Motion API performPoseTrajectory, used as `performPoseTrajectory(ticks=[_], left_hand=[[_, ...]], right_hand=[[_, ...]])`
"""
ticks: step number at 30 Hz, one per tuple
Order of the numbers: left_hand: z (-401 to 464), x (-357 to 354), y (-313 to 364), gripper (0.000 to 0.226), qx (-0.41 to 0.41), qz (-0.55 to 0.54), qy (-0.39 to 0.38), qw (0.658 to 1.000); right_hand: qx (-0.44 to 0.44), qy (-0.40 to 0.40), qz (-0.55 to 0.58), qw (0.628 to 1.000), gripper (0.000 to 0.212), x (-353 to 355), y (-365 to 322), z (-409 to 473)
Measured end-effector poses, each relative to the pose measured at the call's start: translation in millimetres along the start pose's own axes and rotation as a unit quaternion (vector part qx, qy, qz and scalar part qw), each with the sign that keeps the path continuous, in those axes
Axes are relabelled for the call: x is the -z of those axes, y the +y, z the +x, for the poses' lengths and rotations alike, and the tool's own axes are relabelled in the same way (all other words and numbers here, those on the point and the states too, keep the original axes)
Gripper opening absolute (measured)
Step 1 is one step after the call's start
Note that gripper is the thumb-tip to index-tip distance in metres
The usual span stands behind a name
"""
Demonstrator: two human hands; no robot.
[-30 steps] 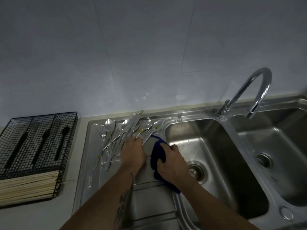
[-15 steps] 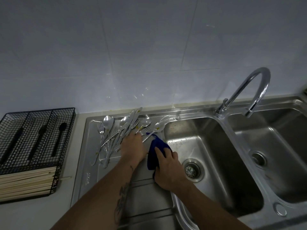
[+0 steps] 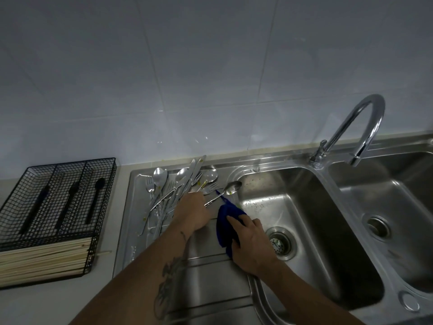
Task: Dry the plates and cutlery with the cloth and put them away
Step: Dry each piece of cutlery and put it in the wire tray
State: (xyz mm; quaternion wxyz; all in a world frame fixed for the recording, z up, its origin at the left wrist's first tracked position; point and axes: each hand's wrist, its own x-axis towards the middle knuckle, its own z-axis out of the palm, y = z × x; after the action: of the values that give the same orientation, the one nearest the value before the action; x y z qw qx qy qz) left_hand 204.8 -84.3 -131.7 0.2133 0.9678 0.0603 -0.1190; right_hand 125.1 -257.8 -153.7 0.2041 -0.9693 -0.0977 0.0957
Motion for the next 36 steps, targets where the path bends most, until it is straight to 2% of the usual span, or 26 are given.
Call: performPoseTrajectory(ticks=[4, 6, 9, 13, 16, 20, 24, 28, 32, 36], left_hand=[[-18.6, 13.8, -14.0, 0.028, 0.012, -0.046, -0.004, 0.999], [-28.9, 19.0, -23.9, 0.032, 0.017, -0.056, -0.020, 0.998], [-45.0, 23.4, -36.1, 0.029, 0.018, -0.076, -0.036, 0.996], [-64.6, 21.1, -46.2, 0.029, 0.029, -0.133, -0.046, 0.990], [-78.3, 26.4, -49.2, 0.033, -0.014, -0.165, -0.047, 0.985], [-89.8, 36.5, -67.8, 0.017, 0.008, -0.143, -0.021, 0.990], [-98.7, 51.4, -83.4, 0.011, -0.024, -0.107, 0.004, 0.994], [-103.3, 58.7, -90.0, 0.007, -0.067, -0.090, 0.038, 0.993], [-102.9, 61.6, -90.4, 0.009, -0.102, -0.079, 0.058, 0.990], [-109.3, 62.7, -90.7, 0.013, -0.137, -0.061, 0.069, 0.986]], right_hand=[[-0.036, 0.020, 0.071, 0.997, 0.063, 4.2, 4.1, -5.6], [-0.049, 0.058, 0.109, 0.991, 0.062, 5.5, 0.3, -10.5], [-0.019, 0.134, 0.117, 0.984, 0.064, 7.1, -18.6, -19.6], [0.086, 0.151, 0.047, 0.984, 0.068, 6.0, -54.3, -27.8], [0.129, 0.143, -0.032, 0.981, 0.072, -4.8, -68.8, -31.1], [0.098, 0.106, -0.073, 0.987, 0.075, -9.1, -82.5, -36.0], [0.072, 0.147, -0.091, 0.982, 0.073, -9.8, -91.5, -36.3], [0.032, 0.174, -0.113, 0.978, 0.069, -2.6, -97.9, -46.5], [0.063, 0.177, -0.163, 0.969, 0.069, 1.5, -104.2, -56.9], [-0.002, 0.199, -0.162, 0.967, 0.070, 8.8, -88.7, -61.9]])
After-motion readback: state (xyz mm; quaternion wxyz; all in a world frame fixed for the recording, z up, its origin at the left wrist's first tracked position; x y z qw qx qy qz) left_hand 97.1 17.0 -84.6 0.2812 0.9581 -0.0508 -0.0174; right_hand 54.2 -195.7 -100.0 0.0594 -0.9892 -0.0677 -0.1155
